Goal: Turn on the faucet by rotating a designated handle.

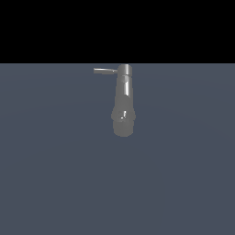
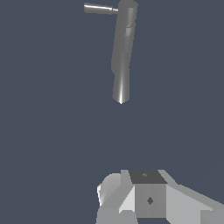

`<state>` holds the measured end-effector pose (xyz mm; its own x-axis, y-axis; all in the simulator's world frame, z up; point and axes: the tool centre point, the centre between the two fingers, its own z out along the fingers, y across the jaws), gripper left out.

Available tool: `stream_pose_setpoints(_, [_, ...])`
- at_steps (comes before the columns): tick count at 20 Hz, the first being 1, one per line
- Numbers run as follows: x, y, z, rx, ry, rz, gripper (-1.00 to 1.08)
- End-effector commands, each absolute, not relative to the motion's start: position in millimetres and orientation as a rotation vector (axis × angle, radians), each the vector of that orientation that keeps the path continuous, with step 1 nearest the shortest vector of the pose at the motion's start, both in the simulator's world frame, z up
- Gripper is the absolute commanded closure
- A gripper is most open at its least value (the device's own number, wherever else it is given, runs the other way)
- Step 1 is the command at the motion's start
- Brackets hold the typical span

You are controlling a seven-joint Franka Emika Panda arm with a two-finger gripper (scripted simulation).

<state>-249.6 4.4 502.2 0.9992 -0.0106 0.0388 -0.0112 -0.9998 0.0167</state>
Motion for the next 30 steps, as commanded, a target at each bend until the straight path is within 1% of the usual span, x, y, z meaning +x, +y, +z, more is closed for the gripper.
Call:
stream_pose_setpoints(1, [-247.7, 4.4, 502.1, 3.126, -0.028, 0.059, 1.08])
stream_pose_setpoints(7, [-233.8, 6.0, 503.4, 3.139, -0.103, 0.053, 1.08])
stream_pose_setpoints(13, [-207.1, 8.6, 503.8, 3.157, -0.249, 0.038, 1.08])
stream_pose_setpoints(22, [-144.9, 14.5, 495.9, 3.155, -0.596, -0.008, 1.08])
stream_pose_setpoints(30, [-85.7, 20.6, 477.1, 3.095, -0.931, -0.059, 1.08])
